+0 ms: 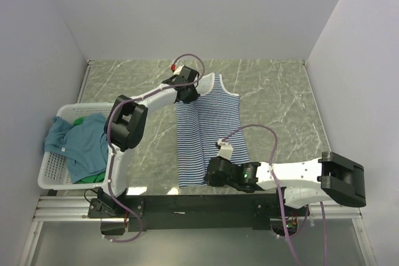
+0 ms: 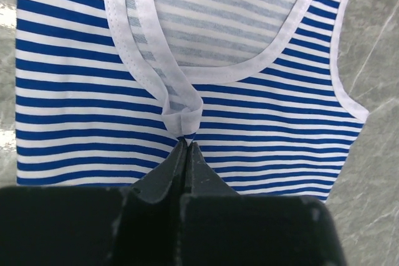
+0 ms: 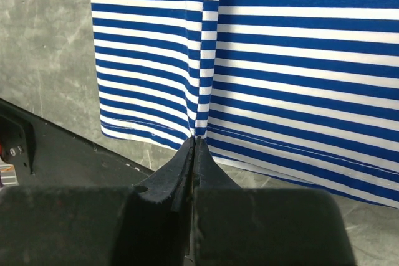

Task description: Fold and stack the tank tops

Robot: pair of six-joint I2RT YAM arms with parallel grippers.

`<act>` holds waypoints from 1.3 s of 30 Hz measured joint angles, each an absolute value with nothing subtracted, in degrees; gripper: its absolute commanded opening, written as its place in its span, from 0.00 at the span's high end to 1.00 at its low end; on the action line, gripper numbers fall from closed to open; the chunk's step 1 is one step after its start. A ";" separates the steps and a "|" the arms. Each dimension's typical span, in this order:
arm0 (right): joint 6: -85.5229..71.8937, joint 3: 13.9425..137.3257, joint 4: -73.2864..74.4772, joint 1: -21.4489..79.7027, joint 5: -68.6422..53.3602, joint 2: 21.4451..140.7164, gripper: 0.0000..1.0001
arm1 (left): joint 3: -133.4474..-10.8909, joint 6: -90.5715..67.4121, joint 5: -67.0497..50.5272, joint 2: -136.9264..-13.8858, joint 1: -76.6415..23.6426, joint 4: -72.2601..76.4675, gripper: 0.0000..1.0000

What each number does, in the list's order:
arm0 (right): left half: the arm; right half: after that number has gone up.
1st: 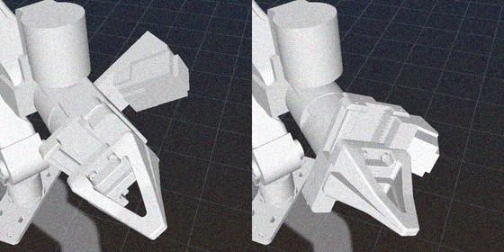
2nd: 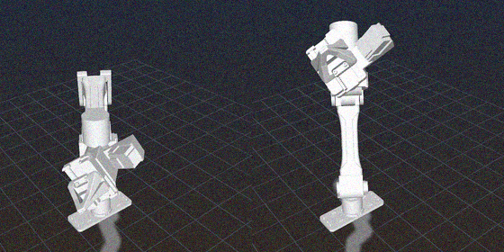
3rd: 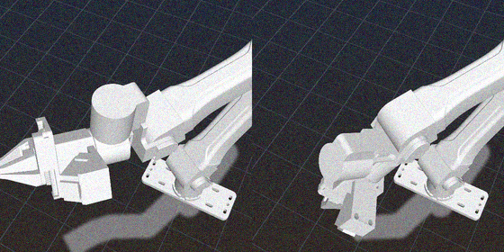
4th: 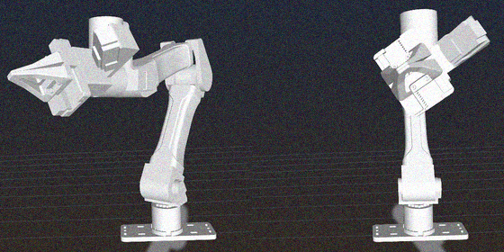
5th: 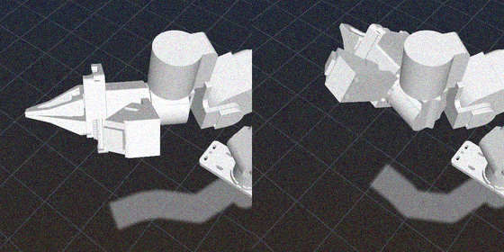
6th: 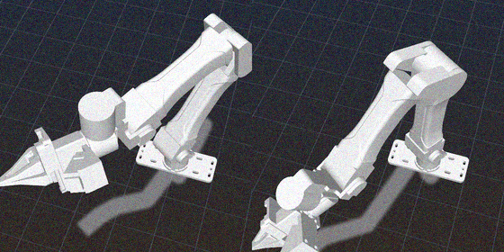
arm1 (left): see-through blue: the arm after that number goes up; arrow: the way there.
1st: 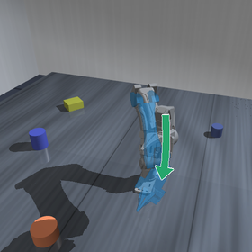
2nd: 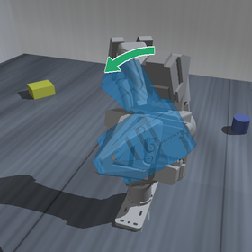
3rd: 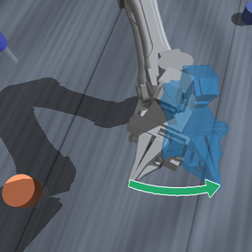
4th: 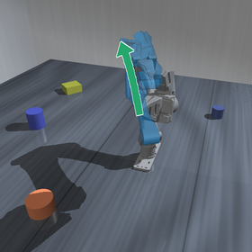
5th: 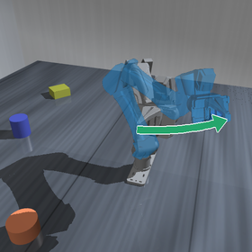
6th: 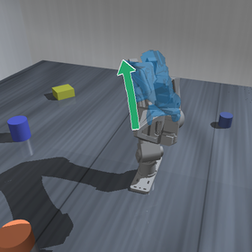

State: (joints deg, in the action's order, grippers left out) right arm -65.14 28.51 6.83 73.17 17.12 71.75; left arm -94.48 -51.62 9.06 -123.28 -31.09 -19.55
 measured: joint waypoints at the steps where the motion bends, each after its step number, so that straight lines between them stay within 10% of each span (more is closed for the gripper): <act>1: -65.19 28.49 6.79 73.28 17.12 71.75 1.00 | -94.52 -51.51 8.86 -123.59 -31.22 -19.46 0.95; 5: -65.87 28.45 6.52 73.76 17.17 71.75 0.91 | -94.52 -51.07 8.49 -124.36 -31.51 -19.18 0.77; 10: -67.70 27.20 6.55 74.32 17.69 71.00 0.49 | -94.52 -49.91 8.08 -124.36 -31.70 -17.23 0.53; 21: -68.64 26.00 15.73 71.77 24.05 57.78 0.49 | -87.22 -50.83 9.06 -114.63 -31.79 -14.06 0.64; 39: -38.19 48.64 13.69 17.74 11.44 76.20 0.49 | -57.21 -56.66 5.48 -98.52 -36.12 -6.46 0.67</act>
State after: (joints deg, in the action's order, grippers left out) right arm -38.20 48.64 13.69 17.74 11.44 76.20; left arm -57.21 -56.66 5.48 -98.52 -36.12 -6.46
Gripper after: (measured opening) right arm 0.507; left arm 0.321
